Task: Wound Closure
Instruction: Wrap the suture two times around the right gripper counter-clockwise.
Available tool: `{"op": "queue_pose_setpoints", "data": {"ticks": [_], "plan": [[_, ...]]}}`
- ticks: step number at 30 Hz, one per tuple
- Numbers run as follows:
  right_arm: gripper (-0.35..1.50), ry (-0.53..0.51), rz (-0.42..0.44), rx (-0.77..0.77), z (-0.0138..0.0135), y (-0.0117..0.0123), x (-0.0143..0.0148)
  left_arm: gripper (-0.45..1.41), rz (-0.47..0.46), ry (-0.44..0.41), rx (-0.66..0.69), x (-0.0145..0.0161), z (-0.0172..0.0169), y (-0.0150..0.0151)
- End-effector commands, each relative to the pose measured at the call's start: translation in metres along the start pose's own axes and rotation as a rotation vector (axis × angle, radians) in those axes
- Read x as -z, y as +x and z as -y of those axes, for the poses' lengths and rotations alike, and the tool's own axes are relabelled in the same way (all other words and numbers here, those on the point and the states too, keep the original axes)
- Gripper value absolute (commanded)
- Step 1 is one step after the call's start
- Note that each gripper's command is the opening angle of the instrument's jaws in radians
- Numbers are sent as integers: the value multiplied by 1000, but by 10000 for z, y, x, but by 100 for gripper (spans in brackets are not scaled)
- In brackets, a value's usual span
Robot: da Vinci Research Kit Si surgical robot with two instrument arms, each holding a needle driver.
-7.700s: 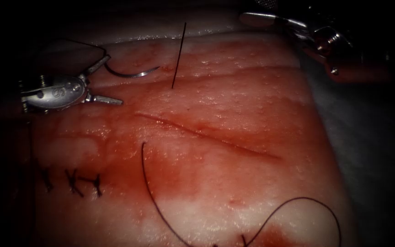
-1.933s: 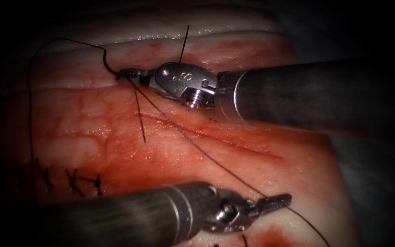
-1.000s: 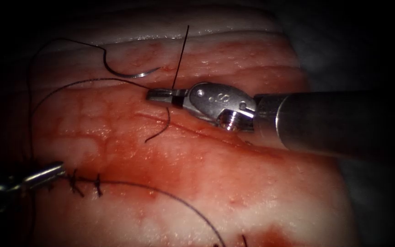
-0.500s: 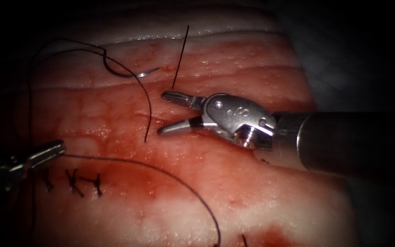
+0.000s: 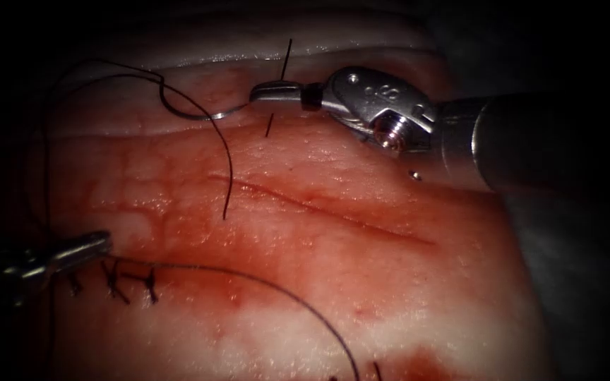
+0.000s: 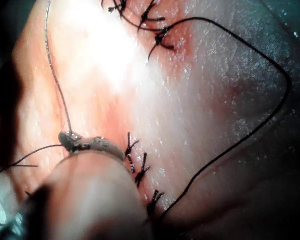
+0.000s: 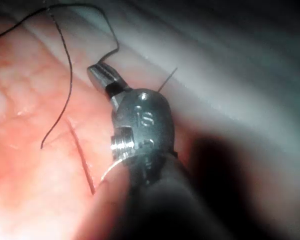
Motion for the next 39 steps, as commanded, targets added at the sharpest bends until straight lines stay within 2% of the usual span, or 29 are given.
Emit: {"op": "queue_pose_setpoints", "data": {"ticks": [1, 8, 14, 17, 23, 26, 32, 36, 39], "plan": [[-35, 44, 8, 16, -11, -7, -33, -45, -12, -3, 1, -8, -2, 0], [-35, 163, -16, 108, -28, -43, -85, -45, -76, -23, -2, -5, 4, 7], [-35, 261, -34, 137, -18, -78, -116, -45, -157, -54, -8, -4, 13, 9], [-35, 343, -107, 94, -9, -87, -123, -45, -199, -70, 49, -6, 20, 4], [-35, 442, -260, 36, 7, -70, -117, -45, -290, -143, 179, -22, 26, -24], [-35, 478, -294, 12, 17, -54, -108, -45, -345, -196, 251, -34, 23, -40], [-35, 521, -329, -23, 43, -29, -95, -45, -435, -301, 344, -63, 6, -72], [-35, 491, -329, -40, 59, -19, -92, -45, -412, -333, 340, -85, -1, -90], [-35, 455, -279, -33, 66, -19, -92, -45, -408, -351, 335, -100, -3, -94]]}}
